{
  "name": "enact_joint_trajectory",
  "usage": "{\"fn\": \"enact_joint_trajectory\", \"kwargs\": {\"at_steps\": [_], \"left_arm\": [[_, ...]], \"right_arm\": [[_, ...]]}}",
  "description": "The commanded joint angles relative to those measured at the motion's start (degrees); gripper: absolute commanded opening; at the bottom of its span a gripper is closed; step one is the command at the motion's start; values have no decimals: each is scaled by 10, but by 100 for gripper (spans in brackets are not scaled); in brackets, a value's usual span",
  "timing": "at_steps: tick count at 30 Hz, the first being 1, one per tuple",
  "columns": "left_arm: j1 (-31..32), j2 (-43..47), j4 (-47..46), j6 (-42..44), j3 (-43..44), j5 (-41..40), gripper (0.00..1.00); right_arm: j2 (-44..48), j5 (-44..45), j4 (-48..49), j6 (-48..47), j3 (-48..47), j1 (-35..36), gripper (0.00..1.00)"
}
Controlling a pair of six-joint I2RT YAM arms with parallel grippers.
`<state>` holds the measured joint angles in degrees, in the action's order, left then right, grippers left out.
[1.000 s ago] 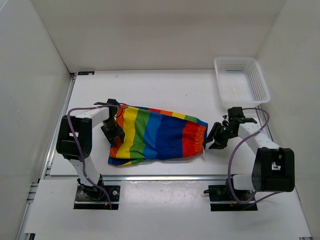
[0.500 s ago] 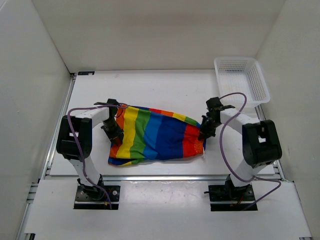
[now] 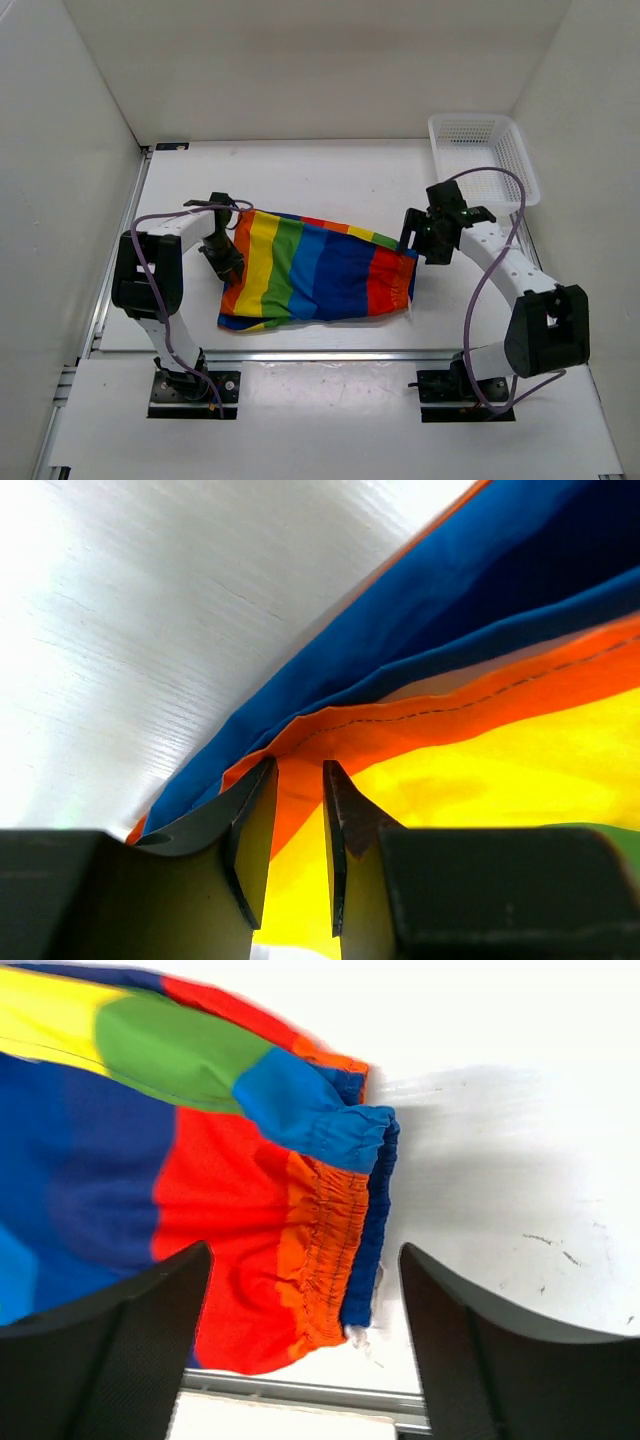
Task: Fold and stack the shorts
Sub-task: Fold the shorts
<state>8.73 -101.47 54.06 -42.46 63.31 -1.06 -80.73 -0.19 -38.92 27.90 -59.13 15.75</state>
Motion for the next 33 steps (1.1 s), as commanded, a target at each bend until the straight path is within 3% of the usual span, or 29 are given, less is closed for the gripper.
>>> {"fn": "enact_joint_trajectory", "kwargs": {"at_steps": [1,8,14,18,21,24,25,27,33], "left_arm": [[-2,20,3,8,23,-11,36],[-2,15,9,8,28,-17,36],[-2,15,9,8,28,-17,38],[-2,15,9,8,28,-17,38],[-2,15,9,8,28,-17,38],[-7,15,9,13,33,-17,38],[-7,15,9,13,33,-17,38],[-7,15,9,19,33,-17,38],[-7,15,9,33,38,-1,38]], "right_arm": [[-19,-14,-40,-32,4,-4,85],[-74,-85,-5,-50,42,15,81],[-143,-9,2,-44,16,65,76],[-200,63,-11,-5,1,84,67],[-240,85,-11,28,-19,98,59],[-252,91,-17,38,-25,98,30],[-252,91,-17,44,-25,98,12],[-252,91,-17,50,-25,98,0],[-154,203,-64,75,-49,98,0]]}}
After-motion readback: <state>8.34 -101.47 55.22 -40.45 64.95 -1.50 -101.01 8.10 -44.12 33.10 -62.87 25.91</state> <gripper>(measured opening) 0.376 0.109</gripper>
